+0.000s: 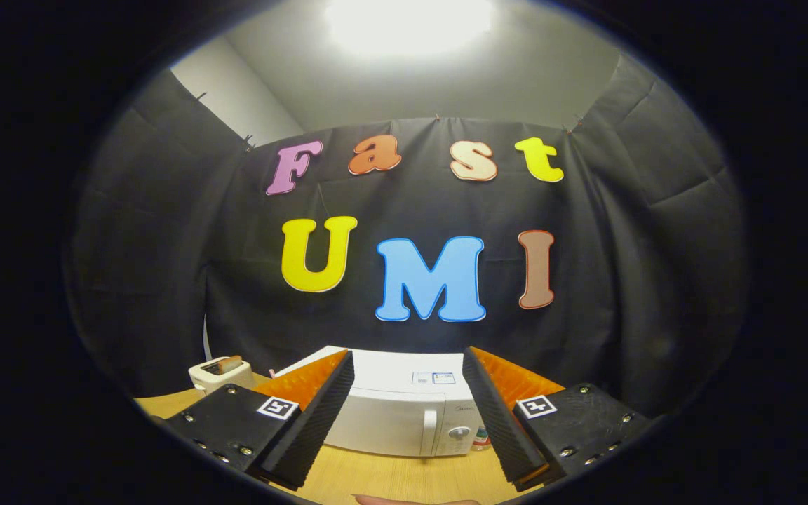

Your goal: Open the microwave, put the food inside, and close the microwave door.

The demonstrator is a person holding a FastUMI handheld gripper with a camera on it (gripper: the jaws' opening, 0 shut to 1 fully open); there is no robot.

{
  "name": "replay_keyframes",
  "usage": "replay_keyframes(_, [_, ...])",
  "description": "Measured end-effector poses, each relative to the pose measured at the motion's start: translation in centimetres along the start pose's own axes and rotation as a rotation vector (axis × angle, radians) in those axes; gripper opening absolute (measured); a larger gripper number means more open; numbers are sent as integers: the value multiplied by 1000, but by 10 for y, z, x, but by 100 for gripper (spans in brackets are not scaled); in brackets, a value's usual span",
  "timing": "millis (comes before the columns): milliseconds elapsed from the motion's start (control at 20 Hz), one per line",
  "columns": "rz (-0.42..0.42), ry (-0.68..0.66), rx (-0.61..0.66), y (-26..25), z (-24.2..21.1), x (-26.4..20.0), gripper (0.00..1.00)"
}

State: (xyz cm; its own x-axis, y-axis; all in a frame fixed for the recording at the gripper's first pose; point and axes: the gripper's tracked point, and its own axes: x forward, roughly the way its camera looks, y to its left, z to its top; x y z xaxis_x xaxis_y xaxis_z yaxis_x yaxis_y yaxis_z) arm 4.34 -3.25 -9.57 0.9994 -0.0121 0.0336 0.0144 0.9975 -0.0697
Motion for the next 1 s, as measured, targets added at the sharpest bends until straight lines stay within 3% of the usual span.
replay_keyframes(600, [-61,12,3,-27,-142,69,98])
replay_keyframes(1000, [-56,137,3,-31,-230,116,98])
